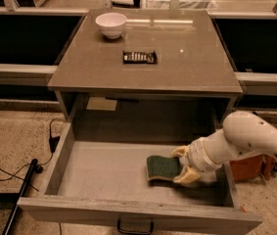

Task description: Pick sponge from top drawer and place on counter

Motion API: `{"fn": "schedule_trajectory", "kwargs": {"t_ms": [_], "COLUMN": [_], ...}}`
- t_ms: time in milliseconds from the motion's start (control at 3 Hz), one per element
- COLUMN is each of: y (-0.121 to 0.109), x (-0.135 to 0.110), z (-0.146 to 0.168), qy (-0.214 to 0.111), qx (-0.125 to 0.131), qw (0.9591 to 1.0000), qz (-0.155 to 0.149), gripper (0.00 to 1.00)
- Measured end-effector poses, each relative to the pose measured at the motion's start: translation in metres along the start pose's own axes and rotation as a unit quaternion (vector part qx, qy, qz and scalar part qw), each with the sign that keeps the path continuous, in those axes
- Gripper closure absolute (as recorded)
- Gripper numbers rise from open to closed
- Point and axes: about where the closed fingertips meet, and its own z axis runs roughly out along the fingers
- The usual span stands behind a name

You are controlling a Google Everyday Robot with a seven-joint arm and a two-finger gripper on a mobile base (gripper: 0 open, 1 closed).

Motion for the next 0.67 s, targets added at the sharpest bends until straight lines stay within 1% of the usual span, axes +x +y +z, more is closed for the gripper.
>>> {"fn": "schedule_trajectory", "kwargs": {"t_ms": [333,667], "y": [-0.016,-0.037], "x": [-0.044,-0.075], "z": [-0.057,-0.108], "qy": [-0.044,-0.028], "qx": [0.019,0.034], "qw": [0.9987,0.9988], "qz": [-0.016,-0.021], "gripper": [1.0,1.0]}}
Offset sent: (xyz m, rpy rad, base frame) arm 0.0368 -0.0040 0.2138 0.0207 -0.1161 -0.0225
